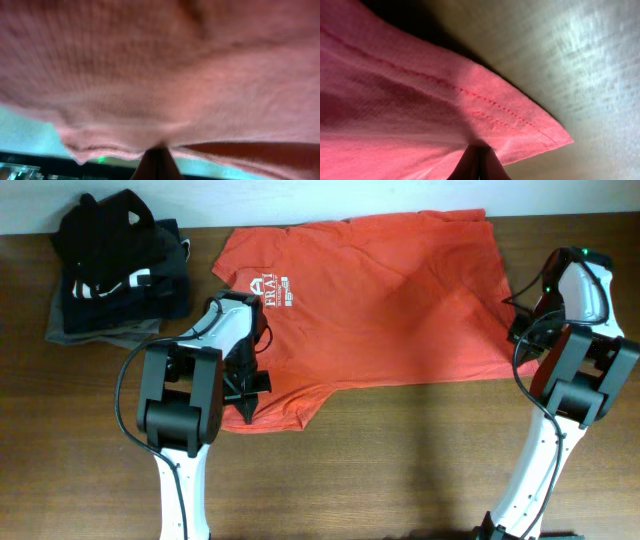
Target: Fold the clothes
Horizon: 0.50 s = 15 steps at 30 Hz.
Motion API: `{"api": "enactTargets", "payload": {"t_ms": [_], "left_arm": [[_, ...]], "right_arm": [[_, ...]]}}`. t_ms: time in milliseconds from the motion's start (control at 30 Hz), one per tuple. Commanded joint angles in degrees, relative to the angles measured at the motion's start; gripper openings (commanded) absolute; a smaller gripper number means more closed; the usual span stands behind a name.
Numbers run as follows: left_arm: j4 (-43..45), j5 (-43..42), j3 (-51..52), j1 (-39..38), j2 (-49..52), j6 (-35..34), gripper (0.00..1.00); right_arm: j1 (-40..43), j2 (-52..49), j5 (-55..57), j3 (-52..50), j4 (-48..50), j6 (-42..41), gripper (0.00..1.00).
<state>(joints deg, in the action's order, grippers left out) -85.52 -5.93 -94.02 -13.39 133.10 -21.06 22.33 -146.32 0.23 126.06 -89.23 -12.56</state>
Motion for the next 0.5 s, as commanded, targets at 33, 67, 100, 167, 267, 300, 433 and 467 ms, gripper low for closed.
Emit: {"api": "enactTargets", "payload": {"t_ms": [33,67,100,167,267,300,433,467], "left_arm": [[-3.6,0.7,2.5,-0.9,4.9,-1.5,0.01],[-4.5,0.8,2.5,-1.2,4.9,-1.7,0.01],[-5.4,0.8,2.5,-1.4,4.9,-1.9,0.01],[-7.1,0.8,2.5,-1.7,4.9,-2.1,0.01],[-9.1,0.8,2.5,-2.1,4.9,-2.1,0.01],[-9.5,0.8,2.5,-2.2,4.8,-2.1,0.01],[-11.2,2.2,2.6,-2.6,3.5,-2.6,0.01],[-11.3,3.0,2.7,-2.7,2.6,-2.8,0.01]], "right_arm": [[2.5,-3.2,3.5,-2.1,-1.4,-1.5,0.04],[2.7,-3.2,3.6,-2.1,-1.7,-1.8,0.04],[3.2,-3.2,4.2,-2.1,-2.2,-3.1,0.04],[4.0,-3.2,6.5,-2.1,-3.4,-5.1,0.04],[5.2,-3.2,8.7,-2.1,-4.6,-6.0,0.04],[5.6,-3.2,8.6,-2.1,-4.6,-6.0,0.04],[7.1,-3.2,8.7,-2.1,-5.0,-6.3,0.04],[7.5,-3.2,9.0,-2.1,-5.2,-6.5,0.04]]}}
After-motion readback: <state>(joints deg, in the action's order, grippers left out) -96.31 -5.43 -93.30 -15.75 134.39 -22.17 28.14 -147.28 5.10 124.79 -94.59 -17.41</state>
